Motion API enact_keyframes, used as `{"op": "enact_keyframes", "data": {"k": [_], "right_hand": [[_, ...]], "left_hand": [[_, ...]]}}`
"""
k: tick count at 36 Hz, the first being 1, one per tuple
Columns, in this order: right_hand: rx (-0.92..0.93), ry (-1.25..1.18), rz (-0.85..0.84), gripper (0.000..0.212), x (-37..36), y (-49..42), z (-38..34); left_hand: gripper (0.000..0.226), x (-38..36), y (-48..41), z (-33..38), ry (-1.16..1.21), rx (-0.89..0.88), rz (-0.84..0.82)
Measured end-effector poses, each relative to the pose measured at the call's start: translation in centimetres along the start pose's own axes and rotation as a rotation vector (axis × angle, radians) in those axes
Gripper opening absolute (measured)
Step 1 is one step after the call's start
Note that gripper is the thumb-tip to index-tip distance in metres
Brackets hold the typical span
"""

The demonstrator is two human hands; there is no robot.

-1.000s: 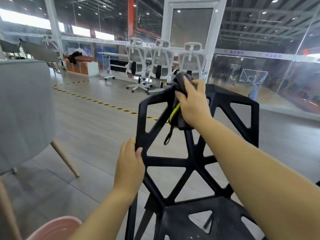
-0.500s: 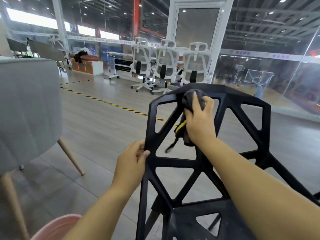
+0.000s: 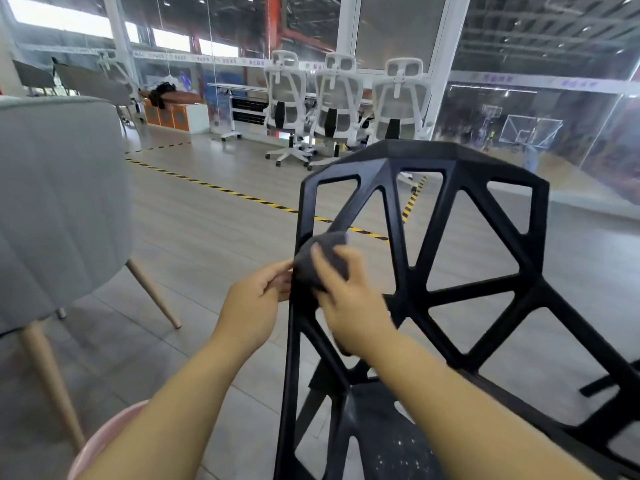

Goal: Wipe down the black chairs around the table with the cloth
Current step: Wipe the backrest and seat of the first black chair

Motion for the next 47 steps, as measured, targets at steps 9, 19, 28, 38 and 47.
{"op": "enact_keyframes", "data": {"k": [9,19,28,38,47], "right_hand": [[0.128,0.095,-0.224,0.048,-0.5,3.5,-0.2],[-0.571,0.121,-0.056,0.049,0.5,7.3,4.3],[-0.314,0.194,-0.220,0.058,1.9,9.6,8.1],[-0.744,0.102,-0.021,0.049,-0.5,12.6,7.2],[-0.539,-0.141,-0.198,0.046,-2.6,11.6,0.7]], "left_hand": [[0.037,-0.2,0.2,-0.3,0.013,0.051,-0.008],[0.020,-2.6,0.2,0.2,-0.180,0.055,0.269],[0.034,-3.6,1.1,0.8,-0.470,-0.054,0.390],[0.057,-5.7,1.7,1.4,-0.885,-0.415,0.444],[0.027,-2.3,1.9,0.6,-0.252,-0.116,0.454]]}}
Point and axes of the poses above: each hand's wrist, its own y-axis away from the middle knuckle, its own x-axis out of the back of the hand, z = x × y, the point moved 7 cm from there along -y, towards the middle knuckle, and after that the axes turned 10 degrees about x, right-handed, at the moved point
